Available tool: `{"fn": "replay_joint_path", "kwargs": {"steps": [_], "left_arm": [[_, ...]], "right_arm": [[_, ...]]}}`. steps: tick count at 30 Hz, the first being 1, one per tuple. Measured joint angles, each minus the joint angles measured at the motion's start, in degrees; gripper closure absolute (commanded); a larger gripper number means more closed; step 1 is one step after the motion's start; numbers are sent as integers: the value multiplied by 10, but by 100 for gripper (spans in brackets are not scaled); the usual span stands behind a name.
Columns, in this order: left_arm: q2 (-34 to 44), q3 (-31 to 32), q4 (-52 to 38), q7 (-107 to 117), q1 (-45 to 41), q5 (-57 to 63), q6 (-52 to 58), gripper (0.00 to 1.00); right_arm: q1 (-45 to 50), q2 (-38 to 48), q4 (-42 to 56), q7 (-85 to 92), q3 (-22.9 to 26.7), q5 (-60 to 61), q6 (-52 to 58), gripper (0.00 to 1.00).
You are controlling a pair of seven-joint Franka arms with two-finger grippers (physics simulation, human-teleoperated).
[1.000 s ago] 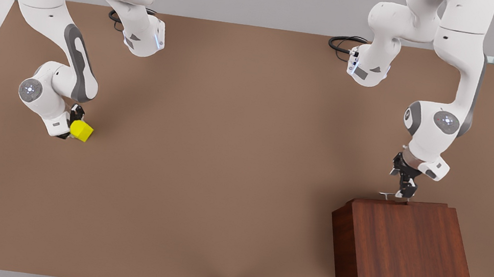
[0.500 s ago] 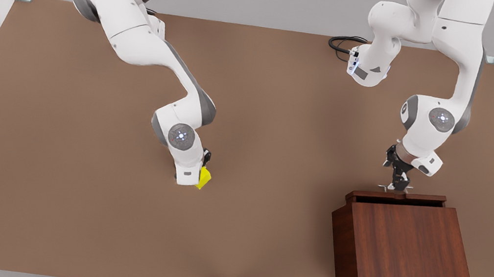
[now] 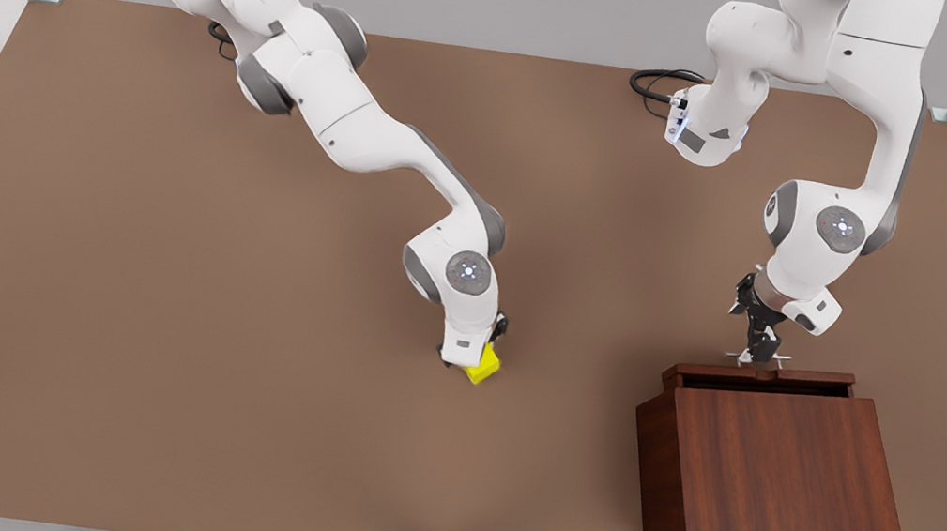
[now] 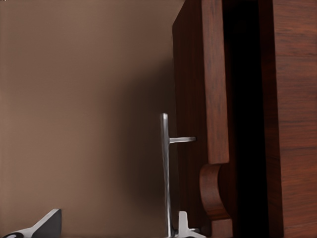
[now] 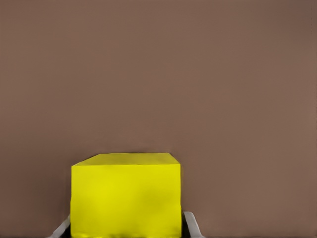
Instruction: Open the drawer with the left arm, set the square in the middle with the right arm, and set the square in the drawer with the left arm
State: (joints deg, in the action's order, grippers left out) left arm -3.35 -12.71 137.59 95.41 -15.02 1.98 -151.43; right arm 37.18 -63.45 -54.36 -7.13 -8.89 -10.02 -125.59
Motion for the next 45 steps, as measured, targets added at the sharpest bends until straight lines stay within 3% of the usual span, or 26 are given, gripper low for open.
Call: {"fn": "replay_joint_path", "kwargs": {"steps": [2, 4, 7, 9, 10, 11, 12, 13, 18, 20, 26, 45], "left_arm": [[0, 0, 0, 0, 0, 2, 0, 0], [0, -2, -1, 0, -1, 3, -1, 0], [13, -2, 0, 1, 26, 8, -2, 0], [15, -6, 0, 1, 40, 11, -3, 0], [14, -8, 0, 1, 42, 13, -3, 0], [13, -10, 0, 1, 39, 16, -4, 0], [10, -10, 0, 1, 34, 19, -6, 0], [7, -10, 0, 1, 26, 20, -6, 0], [1, -14, 1, 1, 20, 25, -4, 0], [1, -14, 2, 1, 30, 26, -2, 0], [8, -14, 10, 1, 19, 27, 12, 0], [68, -14, 48, 1, 21, 31, 66, 0]], "right_arm": [[0, 9, -6, -1, 0, 1, 6, 0], [-21, 82, -70, 29, 0, 6, 5, 0], [-141, 361, -284, 36, -5, 37, 47, 0], [-271, 462, -317, 53, -6, 37, 126, 0], [-322, 496, -314, 55, 14, 39, 173, 0], [-325, 526, -311, 59, 92, 38, 248, 0], [-350, 534, -314, 62, 129, 34, 262, 0], [-356, 546, -314, 60, 132, 34, 275, 0], [-349, 545, -283, 70, 135, 39, 331, 0], [-343, 511, -227, 25, 135, 39, 331, 0], [-380, 495, -224, -31, 135, 90, 329, 0], [-355, 492, -202, -32, 131, 121, 332, 0]]}}
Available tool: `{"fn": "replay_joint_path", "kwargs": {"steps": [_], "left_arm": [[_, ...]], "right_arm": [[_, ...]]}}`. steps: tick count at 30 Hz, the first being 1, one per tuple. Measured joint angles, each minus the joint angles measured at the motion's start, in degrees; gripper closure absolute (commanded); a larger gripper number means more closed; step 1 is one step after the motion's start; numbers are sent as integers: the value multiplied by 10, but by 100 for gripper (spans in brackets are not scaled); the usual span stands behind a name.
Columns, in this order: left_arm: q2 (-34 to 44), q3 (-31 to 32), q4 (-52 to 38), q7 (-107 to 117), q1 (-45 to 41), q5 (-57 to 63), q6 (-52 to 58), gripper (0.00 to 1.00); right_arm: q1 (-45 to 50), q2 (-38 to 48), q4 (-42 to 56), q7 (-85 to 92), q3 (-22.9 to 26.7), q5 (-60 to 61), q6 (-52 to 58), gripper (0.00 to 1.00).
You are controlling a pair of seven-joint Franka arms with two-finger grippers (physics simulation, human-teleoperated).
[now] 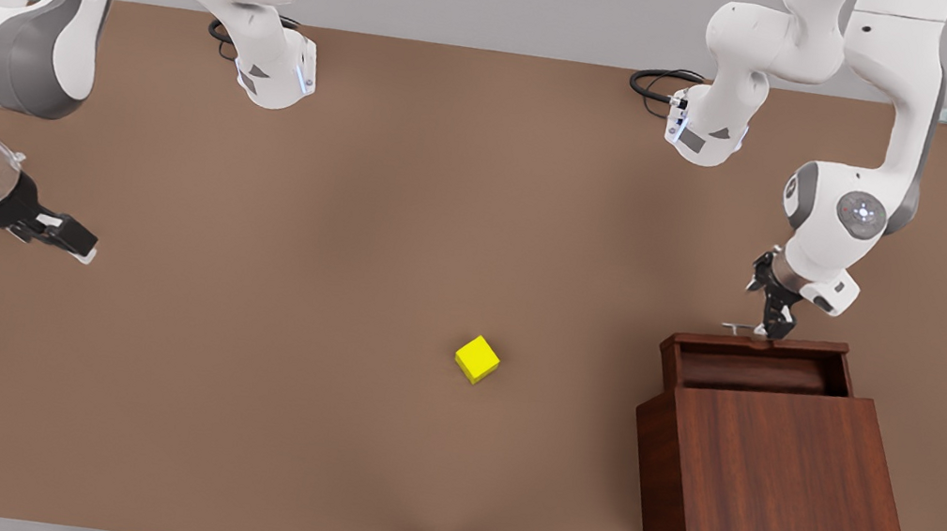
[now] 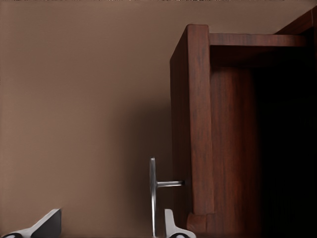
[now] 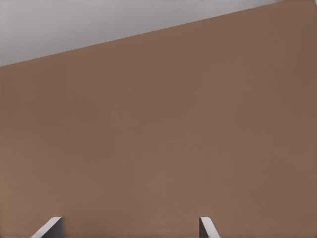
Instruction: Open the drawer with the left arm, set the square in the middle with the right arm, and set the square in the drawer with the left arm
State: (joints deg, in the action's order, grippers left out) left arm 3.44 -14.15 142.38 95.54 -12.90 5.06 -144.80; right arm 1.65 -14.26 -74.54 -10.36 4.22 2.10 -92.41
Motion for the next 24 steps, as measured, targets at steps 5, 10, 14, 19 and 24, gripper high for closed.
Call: {"fn": "replay_joint_path", "kwargs": {"steps": [5, 10, 14, 19, 24], "left_arm": [[1, 0, 7, 0, -2, 0, 3, 0], [2, 0, 9, 0, -1, 0, 10, 0], [13, 0, 9, 0, -1, 0, 37, 0], [85, 0, 8, -5, -10, 7, 109, 0], [71, 39, -77, -174, -67, 13, 123, 0]], "right_arm": [[-6, 9, -1, 1, 1, -8, 3, 0], [0, 14, 0, -2, 0, -11, 4, 0], [0, 19, 14, 0, -2, -4, 56, 0], [0, 6, 15, 1, -1, -11, 53, 0], [2, 6, 16, -2, -3, -10, 58, 0]]}}
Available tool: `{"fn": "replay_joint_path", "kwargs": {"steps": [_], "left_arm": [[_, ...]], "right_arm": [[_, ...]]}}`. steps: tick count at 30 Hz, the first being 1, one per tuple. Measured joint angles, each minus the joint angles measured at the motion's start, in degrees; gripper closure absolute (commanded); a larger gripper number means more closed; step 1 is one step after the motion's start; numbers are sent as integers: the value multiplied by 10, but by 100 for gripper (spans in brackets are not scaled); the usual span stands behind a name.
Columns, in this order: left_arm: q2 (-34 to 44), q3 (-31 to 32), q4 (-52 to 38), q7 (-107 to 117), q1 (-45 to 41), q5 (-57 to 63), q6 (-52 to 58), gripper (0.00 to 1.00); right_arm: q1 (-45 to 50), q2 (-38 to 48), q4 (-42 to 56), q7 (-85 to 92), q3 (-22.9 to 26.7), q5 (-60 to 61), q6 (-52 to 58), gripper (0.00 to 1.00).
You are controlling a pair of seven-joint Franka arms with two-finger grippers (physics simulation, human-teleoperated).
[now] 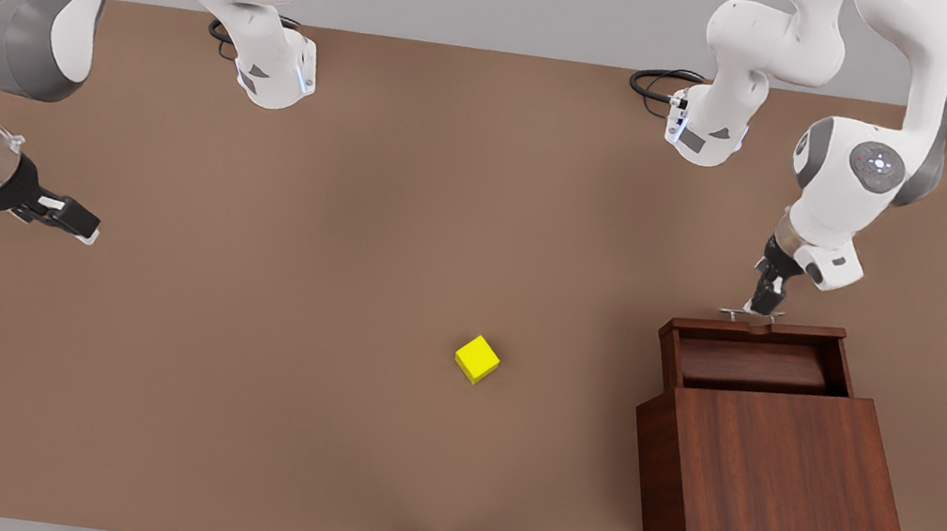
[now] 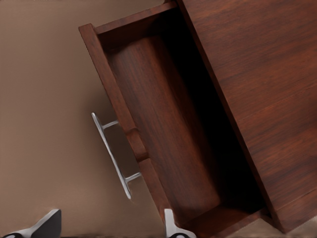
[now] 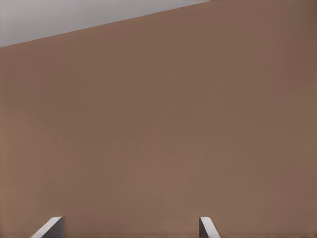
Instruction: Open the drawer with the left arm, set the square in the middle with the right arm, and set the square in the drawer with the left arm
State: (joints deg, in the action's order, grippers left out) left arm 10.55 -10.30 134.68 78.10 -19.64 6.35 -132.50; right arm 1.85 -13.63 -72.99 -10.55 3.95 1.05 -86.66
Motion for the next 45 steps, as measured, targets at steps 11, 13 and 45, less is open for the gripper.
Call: {"fn": "replay_joint_path", "kwargs": {"steps": [11, 13, 45], "left_arm": [[-383, 187, -491, -282, -31, -27, 158, 0], [-443, 201, -557, -381, -32, -39, 170, 0], [-637, 207, -666, -846, -115, 21, 39, 0]], "right_arm": [[0, 0, 0, 1, 0, 0, -4, 0], [0, 0, -1, 1, 0, 0, -2, 0], [-2, -1, 0, -2, 1, 0, -5, 0]]}}
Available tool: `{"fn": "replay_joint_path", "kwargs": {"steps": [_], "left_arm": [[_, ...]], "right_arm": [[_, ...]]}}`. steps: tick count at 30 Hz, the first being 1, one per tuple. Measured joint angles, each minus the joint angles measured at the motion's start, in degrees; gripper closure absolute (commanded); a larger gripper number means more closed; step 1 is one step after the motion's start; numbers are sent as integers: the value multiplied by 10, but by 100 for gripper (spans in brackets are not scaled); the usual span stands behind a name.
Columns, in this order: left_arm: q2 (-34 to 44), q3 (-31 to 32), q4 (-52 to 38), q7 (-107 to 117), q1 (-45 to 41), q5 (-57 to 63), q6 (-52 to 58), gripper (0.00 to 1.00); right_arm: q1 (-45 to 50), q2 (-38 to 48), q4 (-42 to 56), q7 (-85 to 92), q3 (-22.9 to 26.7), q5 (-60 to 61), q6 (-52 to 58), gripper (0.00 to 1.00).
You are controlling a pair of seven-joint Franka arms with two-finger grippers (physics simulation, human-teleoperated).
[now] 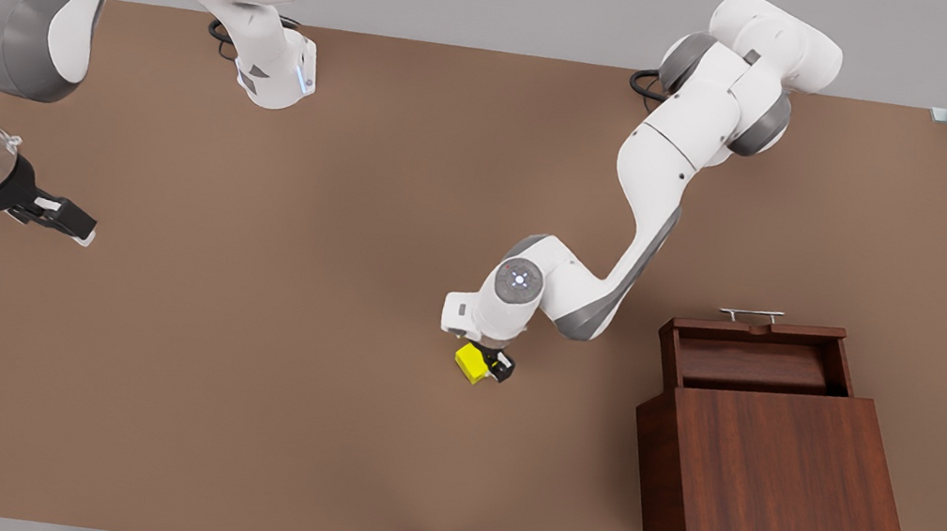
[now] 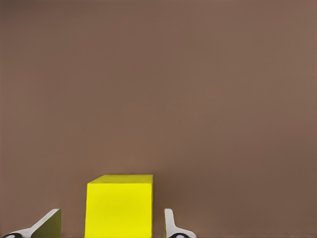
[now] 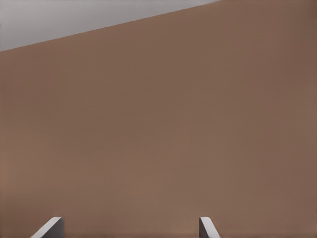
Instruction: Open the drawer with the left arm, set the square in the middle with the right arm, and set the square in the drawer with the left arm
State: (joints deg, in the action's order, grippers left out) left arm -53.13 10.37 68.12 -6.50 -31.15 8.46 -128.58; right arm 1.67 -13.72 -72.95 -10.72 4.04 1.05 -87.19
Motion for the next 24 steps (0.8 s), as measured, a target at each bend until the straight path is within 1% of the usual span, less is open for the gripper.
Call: {"fn": "replay_joint_path", "kwargs": {"steps": [10, 16, 24], "left_arm": [[-10, -7, 7, 10, 0, 7, -1, 0], [-32, -7, 0, 14, 0, 6, -2, 0], [-42, -7, 1, 21, 0, 6, -36, 0]], "right_arm": [[0, 0, 0, -1, 0, 0, 0, 0], [0, 0, 0, -2, 0, 0, 0, 0], [1, 1, 0, 1, 1, -2, 0, 0]]}}
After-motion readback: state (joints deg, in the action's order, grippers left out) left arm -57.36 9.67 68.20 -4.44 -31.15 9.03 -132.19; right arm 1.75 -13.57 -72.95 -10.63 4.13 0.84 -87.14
